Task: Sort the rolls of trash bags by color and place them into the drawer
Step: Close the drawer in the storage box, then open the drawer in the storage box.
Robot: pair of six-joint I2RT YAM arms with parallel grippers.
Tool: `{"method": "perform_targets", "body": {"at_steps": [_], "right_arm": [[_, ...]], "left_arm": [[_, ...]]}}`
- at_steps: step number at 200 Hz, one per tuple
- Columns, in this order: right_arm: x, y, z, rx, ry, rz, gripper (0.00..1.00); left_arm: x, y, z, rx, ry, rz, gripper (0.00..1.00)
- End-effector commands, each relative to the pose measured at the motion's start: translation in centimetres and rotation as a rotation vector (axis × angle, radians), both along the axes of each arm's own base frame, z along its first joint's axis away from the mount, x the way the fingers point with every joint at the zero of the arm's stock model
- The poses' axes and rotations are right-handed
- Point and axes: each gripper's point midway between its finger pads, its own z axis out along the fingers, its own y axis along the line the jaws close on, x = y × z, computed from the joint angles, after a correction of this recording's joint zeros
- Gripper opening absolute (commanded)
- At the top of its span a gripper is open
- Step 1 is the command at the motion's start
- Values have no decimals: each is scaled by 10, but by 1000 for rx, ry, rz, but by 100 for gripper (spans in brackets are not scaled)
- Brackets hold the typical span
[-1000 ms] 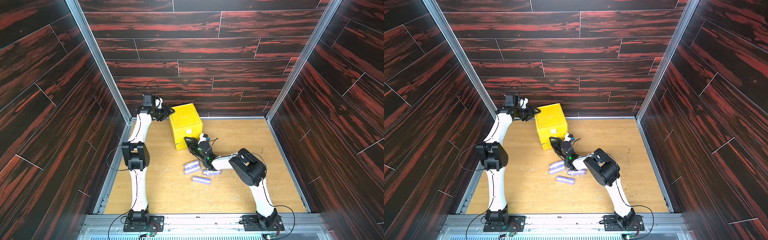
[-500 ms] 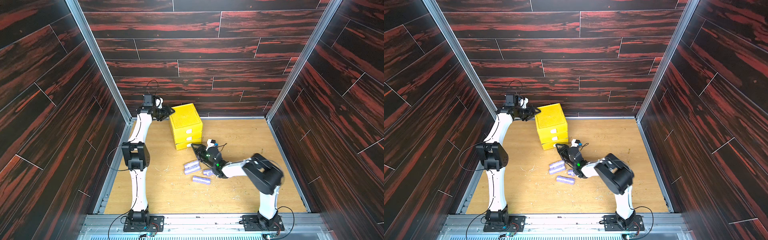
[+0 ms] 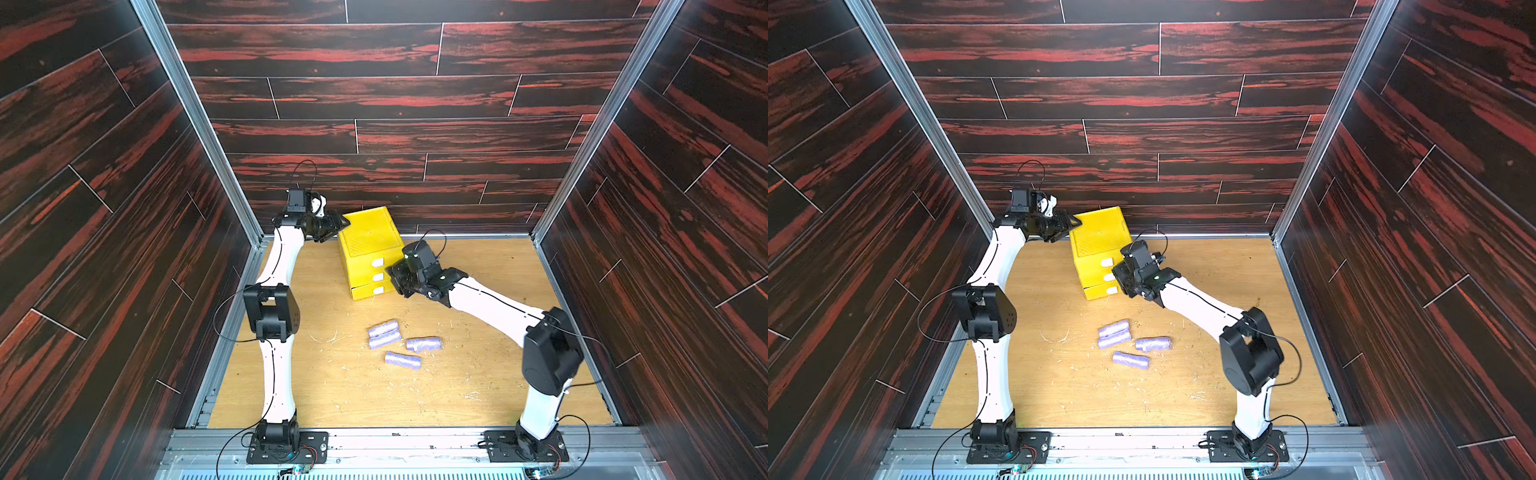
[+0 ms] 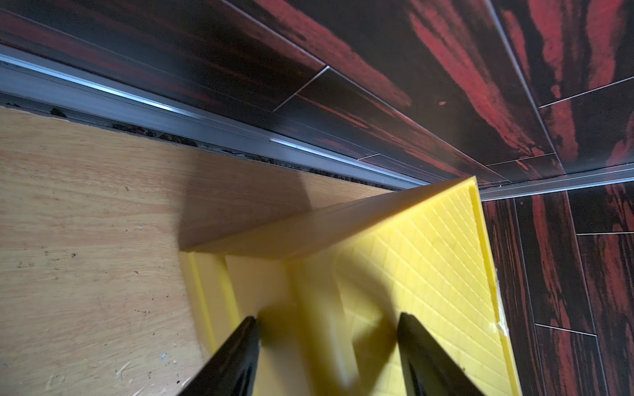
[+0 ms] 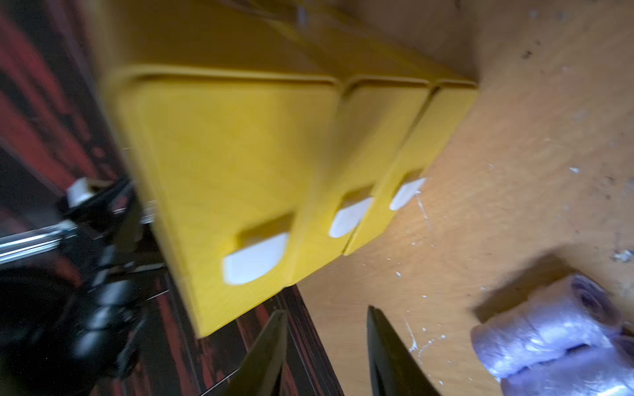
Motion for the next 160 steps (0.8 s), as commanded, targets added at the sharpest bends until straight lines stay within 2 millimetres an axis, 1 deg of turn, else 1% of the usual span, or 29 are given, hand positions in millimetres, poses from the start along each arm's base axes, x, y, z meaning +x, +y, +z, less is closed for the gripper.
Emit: {"method": "perform_targets", "body": {"at_steps": [1, 24, 53, 70, 105, 160], "right_arm": [[-22, 4, -53, -6, 197, 19, 42], [-15, 10, -62, 56, 219, -35, 42], [-7, 13, -70, 85, 218, -79, 42], [-5, 15, -75, 99, 231, -100, 43], [4, 19, -80, 132, 221, -137, 46], [12, 21, -90, 133, 221, -172, 46]], "left_arm": [[-32, -29, -17, -9, 122, -80, 67], [-31, -31, -18, -19, 127, -81, 67], [-31, -32, -20, -23, 130, -84, 67], [-31, -32, -21, -25, 132, -85, 67], [-31, -33, -21, -34, 134, -86, 67], [-31, -34, -21, -39, 135, -89, 67]]}}
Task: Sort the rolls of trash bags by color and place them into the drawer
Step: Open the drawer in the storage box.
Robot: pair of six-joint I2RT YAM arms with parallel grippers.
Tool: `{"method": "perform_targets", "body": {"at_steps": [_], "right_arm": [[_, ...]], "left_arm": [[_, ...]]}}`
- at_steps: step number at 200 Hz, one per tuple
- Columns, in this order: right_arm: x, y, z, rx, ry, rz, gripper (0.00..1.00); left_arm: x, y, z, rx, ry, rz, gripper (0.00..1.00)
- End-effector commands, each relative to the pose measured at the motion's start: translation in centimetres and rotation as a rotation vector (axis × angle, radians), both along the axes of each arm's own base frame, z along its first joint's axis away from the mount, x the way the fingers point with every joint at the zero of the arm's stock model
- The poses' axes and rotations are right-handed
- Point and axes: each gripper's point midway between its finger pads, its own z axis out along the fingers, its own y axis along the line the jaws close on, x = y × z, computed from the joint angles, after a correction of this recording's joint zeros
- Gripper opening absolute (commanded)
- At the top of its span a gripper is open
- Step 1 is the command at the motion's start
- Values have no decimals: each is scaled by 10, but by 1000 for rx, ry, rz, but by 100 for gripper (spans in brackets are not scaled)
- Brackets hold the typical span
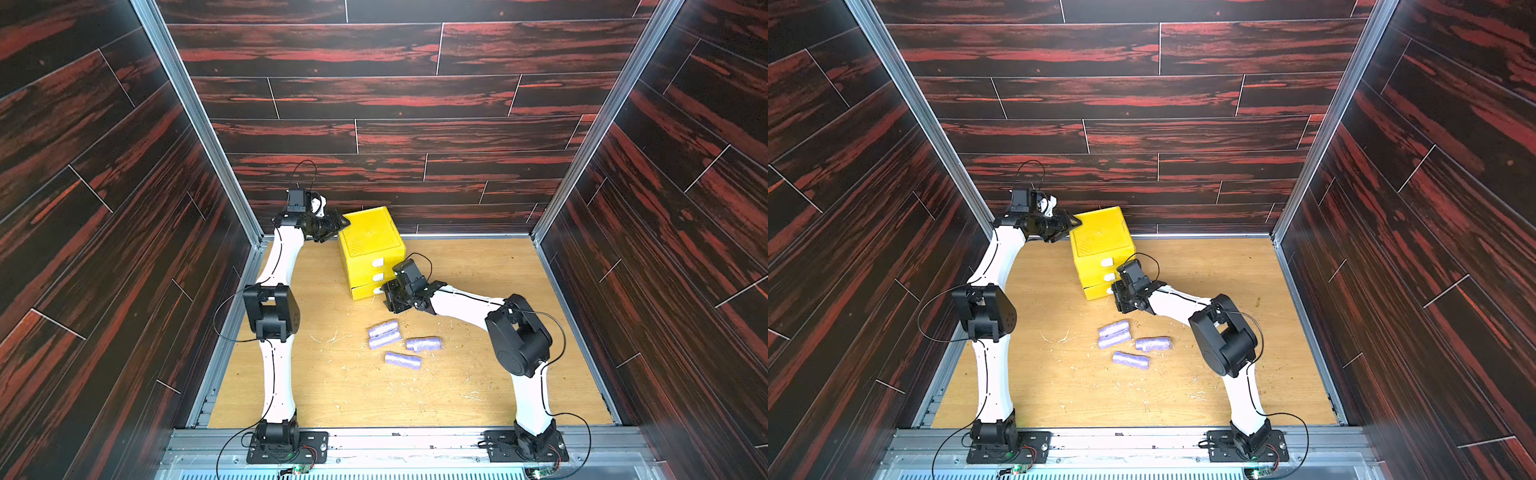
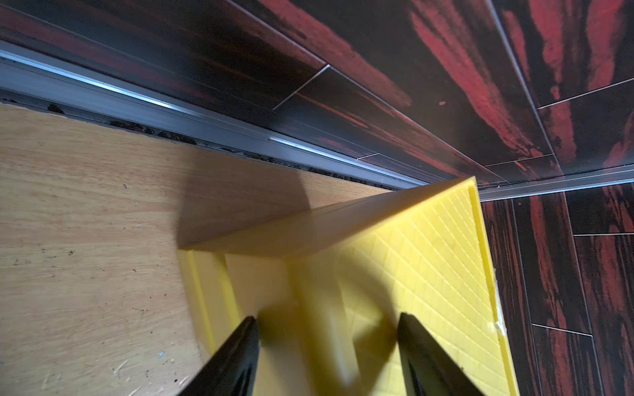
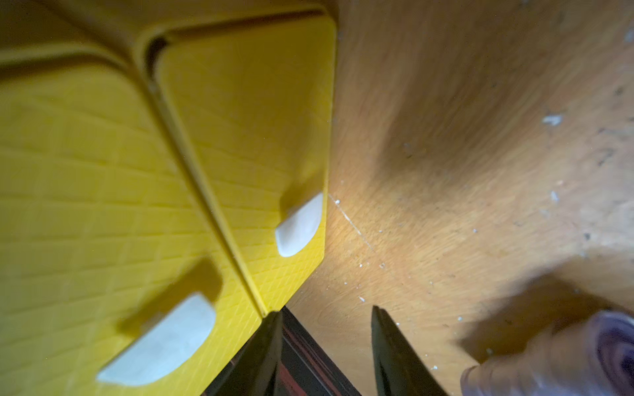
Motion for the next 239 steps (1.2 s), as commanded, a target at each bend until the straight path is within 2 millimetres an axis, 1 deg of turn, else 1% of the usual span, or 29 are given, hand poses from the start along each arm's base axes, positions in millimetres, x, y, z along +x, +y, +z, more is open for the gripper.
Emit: {"method": "perform_targets", "body": {"at_steps": [1, 26, 53, 115, 200, 239], "right_arm": [[8, 3, 0, 11, -8, -32, 46], [11, 3, -2, 12, -19, -44, 46], [16, 3, 1, 14, -34, -60, 47], [26, 9, 1, 29, -55, -80, 47], [34, 16, -16, 20, -32, -92, 47], [33, 19, -30, 8, -3, -80, 46]], "left_arm": [[-30, -34, -22, -31, 130, -92, 67], [-31, -34, -22, -32, 131, -92, 67], [-31, -35, -21, -32, 130, -93, 67], [-32, -37, -22, -36, 133, -98, 67], [-34, -38, -19, -39, 130, -102, 67], [-34, -40, -18, -47, 130, -109, 67]]}}
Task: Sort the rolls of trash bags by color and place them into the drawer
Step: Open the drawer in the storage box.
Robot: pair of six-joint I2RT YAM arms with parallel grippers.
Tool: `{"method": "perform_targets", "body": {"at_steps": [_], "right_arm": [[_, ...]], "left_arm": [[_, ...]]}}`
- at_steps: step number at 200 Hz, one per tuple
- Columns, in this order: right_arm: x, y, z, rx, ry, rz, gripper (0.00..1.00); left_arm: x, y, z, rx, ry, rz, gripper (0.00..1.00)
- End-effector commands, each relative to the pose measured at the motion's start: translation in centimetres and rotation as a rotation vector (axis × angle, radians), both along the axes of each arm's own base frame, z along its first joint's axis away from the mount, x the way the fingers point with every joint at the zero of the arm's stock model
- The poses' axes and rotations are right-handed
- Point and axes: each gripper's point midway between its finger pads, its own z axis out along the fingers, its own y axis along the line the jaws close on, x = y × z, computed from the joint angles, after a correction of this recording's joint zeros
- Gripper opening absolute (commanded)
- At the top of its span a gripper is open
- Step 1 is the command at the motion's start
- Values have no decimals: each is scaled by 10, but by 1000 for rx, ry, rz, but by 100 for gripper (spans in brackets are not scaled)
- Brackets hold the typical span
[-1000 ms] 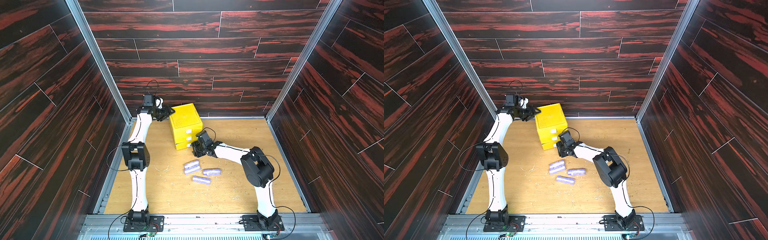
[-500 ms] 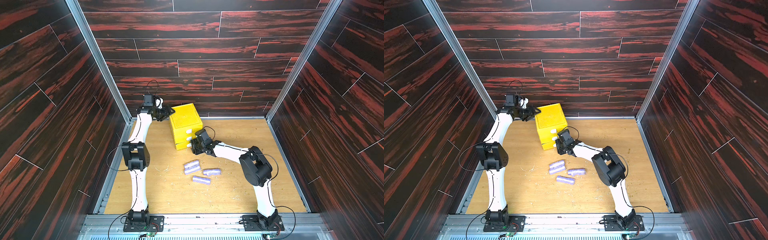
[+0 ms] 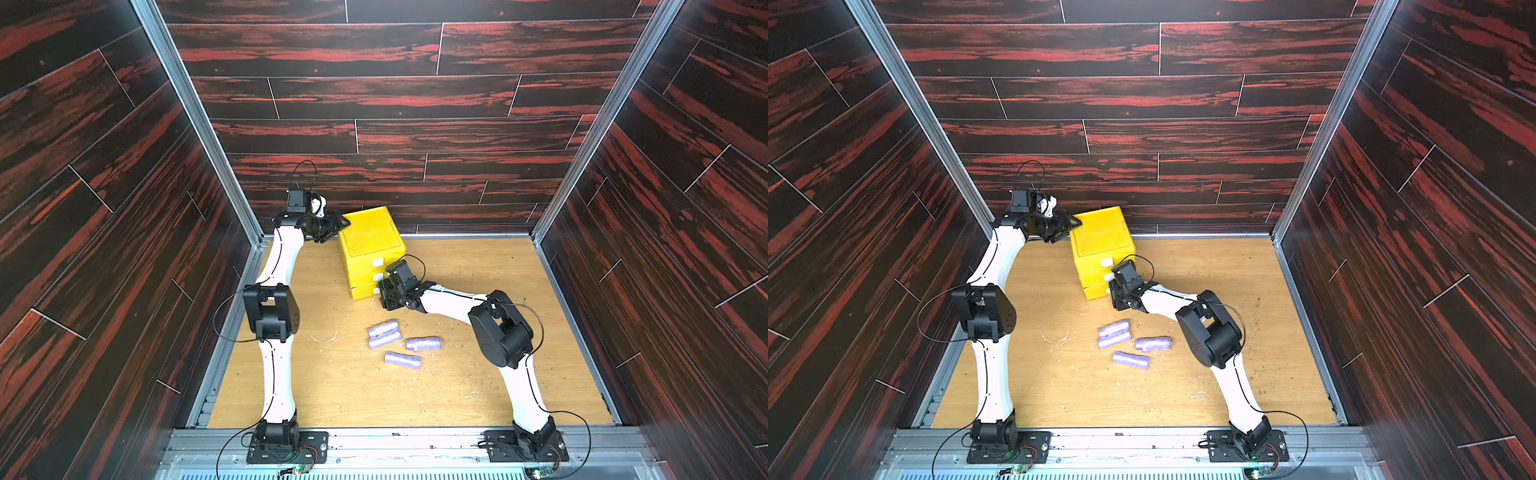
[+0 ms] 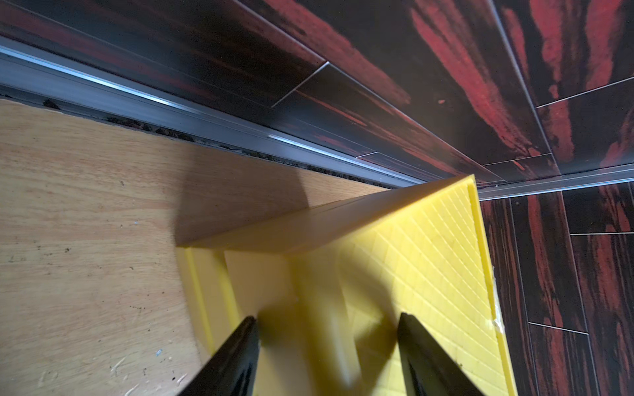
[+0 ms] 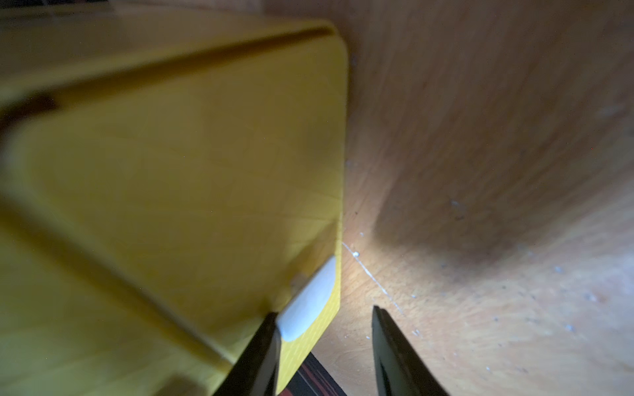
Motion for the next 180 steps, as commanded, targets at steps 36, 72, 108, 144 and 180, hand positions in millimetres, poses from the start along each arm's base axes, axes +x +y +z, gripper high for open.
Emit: {"method": "perform_targets", "body": {"at_steps": [36, 72, 108, 144, 180], "right_arm": [[-11, 1, -22, -20, 68, 34, 44], [-27, -12, -19, -70, 88, 72, 42], [-48, -25, -23, -96, 127, 105, 41], [-69, -35, -26, -109, 157, 135, 40], [-90, -47, -25, -127, 167, 156, 40]], "left_arm": [[-32, -39, -17, -41, 123, -106, 67], [-32, -39, -16, -40, 122, -103, 67], [-32, -38, -17, -38, 125, -102, 67], [-31, -37, -19, -37, 129, -98, 67], [-31, -37, -19, -36, 130, -97, 67]]}}
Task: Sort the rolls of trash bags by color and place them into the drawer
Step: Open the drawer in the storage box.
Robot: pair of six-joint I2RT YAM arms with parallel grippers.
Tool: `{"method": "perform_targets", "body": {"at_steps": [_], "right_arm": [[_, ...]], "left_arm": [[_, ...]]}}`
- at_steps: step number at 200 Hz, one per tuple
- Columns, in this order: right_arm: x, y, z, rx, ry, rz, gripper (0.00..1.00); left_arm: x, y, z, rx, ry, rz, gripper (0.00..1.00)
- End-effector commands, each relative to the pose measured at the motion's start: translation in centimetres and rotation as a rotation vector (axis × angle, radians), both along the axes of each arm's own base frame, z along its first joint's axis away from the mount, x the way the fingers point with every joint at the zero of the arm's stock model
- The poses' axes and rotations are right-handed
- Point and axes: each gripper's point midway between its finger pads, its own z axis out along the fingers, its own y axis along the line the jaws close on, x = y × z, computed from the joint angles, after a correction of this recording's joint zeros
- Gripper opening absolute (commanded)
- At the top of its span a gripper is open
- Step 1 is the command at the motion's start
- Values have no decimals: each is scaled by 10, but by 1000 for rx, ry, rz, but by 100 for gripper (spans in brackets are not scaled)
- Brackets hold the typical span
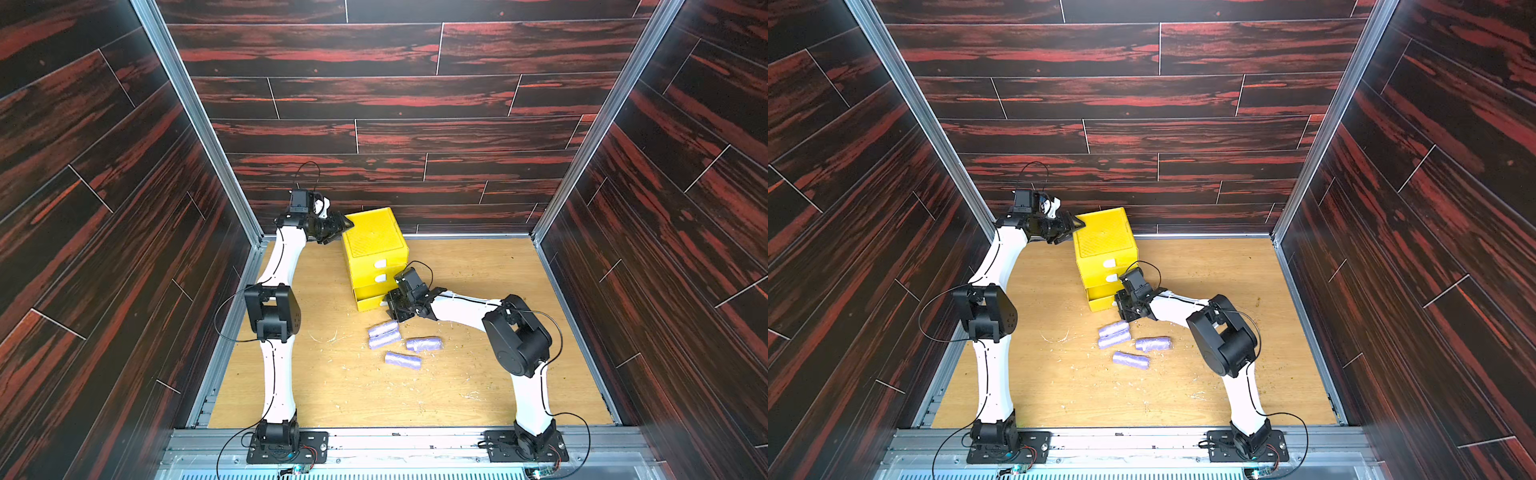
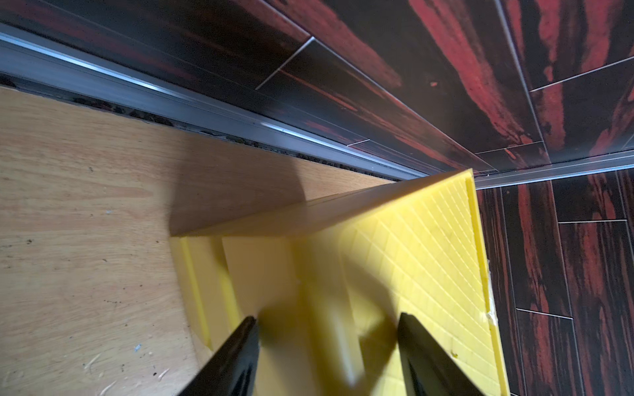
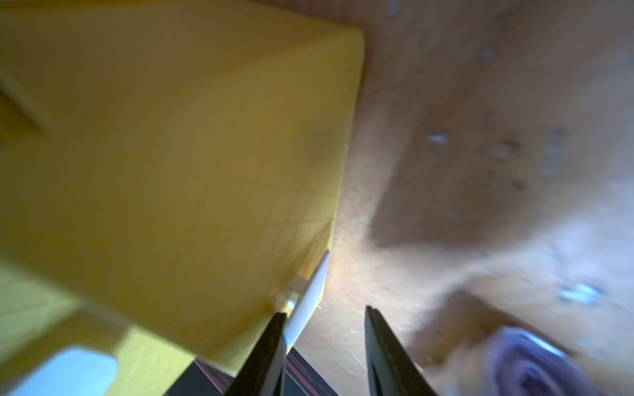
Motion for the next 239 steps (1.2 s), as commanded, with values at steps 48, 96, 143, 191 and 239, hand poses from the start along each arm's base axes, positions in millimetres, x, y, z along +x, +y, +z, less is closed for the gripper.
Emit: {"method": "perform_targets", "body": {"at_steps": [48, 96, 143, 191, 239], "right_arm": [[-51, -26, -19, -89, 90, 58, 40], [-69, -28, -17, -92, 93, 81, 40], [-81, -29, -18, -99, 99, 92, 40], [-89, -30, -18, -104, 98, 102, 40], [-83, -28, -10, -103, 68, 91, 40]], "left_arm": [[-25, -25, -20, -11, 114, -65, 67], [-26, -25, -18, -12, 112, -65, 67], [-26, -24, -17, -11, 109, -64, 67], [-26, -25, -17, -13, 110, -64, 67], [-27, -25, -17, -14, 113, -64, 67]]}}
